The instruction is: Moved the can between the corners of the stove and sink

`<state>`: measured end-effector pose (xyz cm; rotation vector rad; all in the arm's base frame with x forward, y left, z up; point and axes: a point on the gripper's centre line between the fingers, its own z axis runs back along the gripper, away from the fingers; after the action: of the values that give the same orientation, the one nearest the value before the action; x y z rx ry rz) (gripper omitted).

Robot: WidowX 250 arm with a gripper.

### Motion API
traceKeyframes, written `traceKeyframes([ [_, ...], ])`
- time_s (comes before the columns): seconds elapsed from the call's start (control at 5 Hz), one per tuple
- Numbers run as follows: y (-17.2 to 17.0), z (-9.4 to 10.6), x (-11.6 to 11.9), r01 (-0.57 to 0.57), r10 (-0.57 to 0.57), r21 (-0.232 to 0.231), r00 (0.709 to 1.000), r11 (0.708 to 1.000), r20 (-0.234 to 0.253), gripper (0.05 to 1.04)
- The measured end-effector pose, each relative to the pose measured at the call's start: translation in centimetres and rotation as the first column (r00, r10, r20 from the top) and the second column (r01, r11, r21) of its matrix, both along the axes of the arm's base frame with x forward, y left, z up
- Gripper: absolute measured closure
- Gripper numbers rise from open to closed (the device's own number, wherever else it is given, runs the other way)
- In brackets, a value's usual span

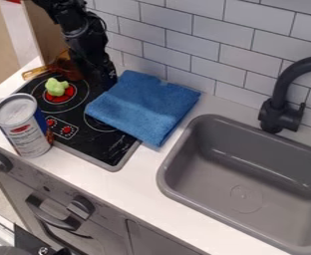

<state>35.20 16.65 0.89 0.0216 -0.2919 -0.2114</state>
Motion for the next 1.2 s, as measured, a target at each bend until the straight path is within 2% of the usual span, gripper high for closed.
traceKeyframes([
  [0.2, -0.2, -1.5, -0.6, 0.002, -0.002, -0.021, 0.999, 1.000, -0.040, 0.083],
  [0.4, 0.0, -1.7, -1.2, 0.083, -0.083, -0.004, 0.993, 0.997, -0.080, 0.083],
  [0.6, 1.4, -0.5, -1.2, 0.161, -0.160, 0.009, 0.984, 0.987, -0.073, 0.083],
  [0.8, 4.2, 1.5, -1.0, 0.257, -0.251, 0.067, 0.964, 0.964, -0.082, 0.083],
  [1.2, 11.1, 6.4, -1.7, 0.416, -0.400, 0.213, 0.909, 0.884, -0.114, 0.083],
])
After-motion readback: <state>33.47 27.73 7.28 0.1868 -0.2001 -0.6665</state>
